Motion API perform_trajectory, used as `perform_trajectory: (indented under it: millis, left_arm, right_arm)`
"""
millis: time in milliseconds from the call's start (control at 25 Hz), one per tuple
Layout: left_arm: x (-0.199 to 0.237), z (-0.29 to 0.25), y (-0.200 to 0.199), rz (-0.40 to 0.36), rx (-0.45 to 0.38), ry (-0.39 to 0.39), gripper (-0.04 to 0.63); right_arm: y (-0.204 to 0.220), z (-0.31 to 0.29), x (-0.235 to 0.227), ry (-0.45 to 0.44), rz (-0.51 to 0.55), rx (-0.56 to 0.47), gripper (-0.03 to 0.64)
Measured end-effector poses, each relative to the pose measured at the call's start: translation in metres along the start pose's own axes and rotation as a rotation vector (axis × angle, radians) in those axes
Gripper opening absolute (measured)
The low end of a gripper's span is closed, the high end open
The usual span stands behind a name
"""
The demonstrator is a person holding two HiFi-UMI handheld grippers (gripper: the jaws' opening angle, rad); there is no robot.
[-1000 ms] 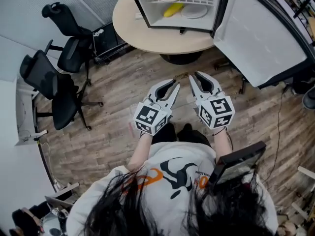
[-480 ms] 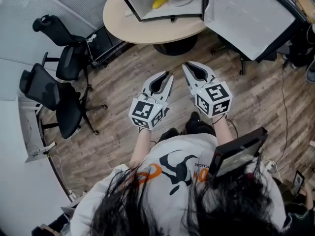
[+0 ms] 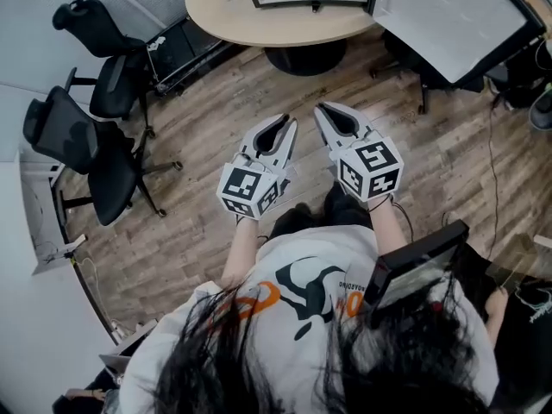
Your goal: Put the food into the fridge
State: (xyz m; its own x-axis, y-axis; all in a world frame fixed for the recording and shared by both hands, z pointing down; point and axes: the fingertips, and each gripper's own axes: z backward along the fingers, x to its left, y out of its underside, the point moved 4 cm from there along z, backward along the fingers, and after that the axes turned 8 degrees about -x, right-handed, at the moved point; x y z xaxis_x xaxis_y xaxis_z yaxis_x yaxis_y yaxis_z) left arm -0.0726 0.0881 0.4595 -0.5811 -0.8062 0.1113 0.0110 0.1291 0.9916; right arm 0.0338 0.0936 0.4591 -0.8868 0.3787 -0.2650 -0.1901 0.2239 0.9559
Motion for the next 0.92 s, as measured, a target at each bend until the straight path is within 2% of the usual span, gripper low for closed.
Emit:
perform_trajectory:
  millis: [360, 920]
  left_arm:
    - [0.009, 0.023, -0.003, 0.025, -0.042, 0.016, 0.050]
    - [0.032, 0.015, -0.015, 0.000, -0.059, 0.007, 0.049]
  right_arm:
    - [0.008, 0.001, 0.024, 0.020, 0.007, 0.016, 0.034]
    - [-0.003, -0.024, 0.019, 0.014, 0.018, 0.006, 0.032]
